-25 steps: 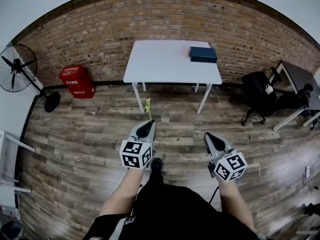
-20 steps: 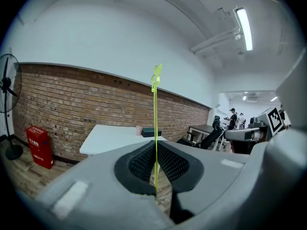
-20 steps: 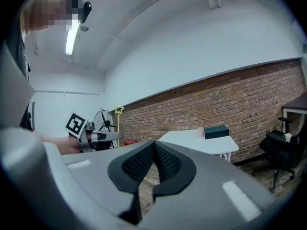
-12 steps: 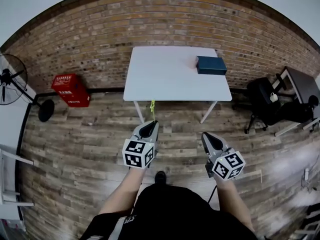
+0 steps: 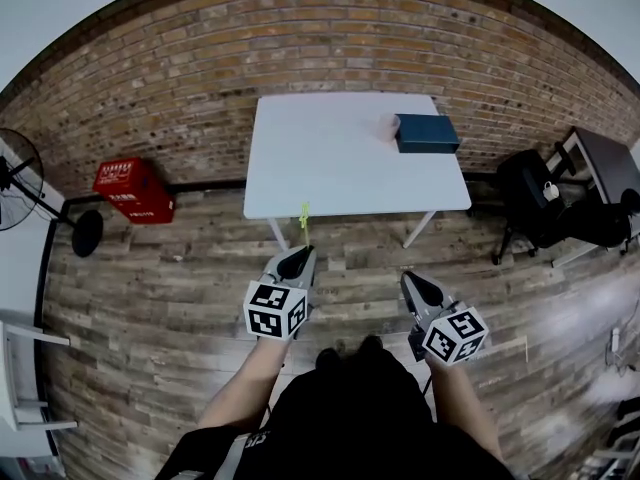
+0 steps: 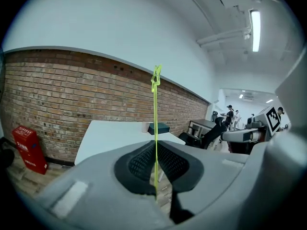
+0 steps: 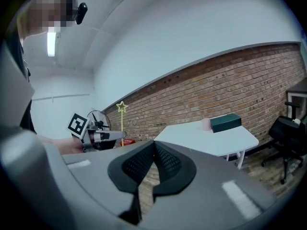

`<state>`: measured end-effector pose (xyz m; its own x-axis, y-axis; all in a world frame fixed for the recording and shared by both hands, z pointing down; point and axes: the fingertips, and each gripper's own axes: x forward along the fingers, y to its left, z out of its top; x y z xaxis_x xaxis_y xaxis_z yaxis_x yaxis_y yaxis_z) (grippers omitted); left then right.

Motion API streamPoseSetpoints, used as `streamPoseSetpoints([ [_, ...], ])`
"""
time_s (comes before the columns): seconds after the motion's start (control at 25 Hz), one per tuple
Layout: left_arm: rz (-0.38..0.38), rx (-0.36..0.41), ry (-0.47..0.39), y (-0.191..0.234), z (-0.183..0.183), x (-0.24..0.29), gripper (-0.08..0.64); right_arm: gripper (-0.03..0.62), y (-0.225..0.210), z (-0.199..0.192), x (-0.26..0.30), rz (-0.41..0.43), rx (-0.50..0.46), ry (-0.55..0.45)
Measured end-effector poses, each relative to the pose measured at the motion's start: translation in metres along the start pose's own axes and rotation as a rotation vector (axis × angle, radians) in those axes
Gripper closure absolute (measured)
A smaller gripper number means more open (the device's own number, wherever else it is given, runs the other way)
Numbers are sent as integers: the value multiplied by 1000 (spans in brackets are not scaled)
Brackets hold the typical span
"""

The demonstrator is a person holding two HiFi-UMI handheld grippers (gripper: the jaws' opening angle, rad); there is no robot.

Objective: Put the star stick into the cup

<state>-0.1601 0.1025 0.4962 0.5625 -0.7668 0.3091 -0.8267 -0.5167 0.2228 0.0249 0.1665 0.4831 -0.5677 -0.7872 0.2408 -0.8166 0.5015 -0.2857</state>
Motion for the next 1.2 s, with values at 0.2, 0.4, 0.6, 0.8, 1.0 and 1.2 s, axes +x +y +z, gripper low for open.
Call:
streamPoseSetpoints([
  [0.2, 6, 6, 28, 7, 3, 40, 543, 592, -41, -2, 25, -2, 47, 11],
  [0.4, 31, 6, 31, 21, 21, 101, 543, 592, -91, 19, 68, 40, 50, 0],
  [0.6, 45, -3, 13, 26, 60, 183, 543, 592, -167, 65, 107, 54, 31, -6],
  [0.8, 68, -15, -3, 24, 96, 254, 543, 592, -234, 107, 136, 73, 7, -5],
  [1.0, 106, 15, -26, 22, 124, 308, 543, 592, -273, 147, 162, 93, -27, -54],
  [1.2, 89, 55, -70, 15, 158, 348, 544, 592, -301, 171, 183, 73, -47, -78],
])
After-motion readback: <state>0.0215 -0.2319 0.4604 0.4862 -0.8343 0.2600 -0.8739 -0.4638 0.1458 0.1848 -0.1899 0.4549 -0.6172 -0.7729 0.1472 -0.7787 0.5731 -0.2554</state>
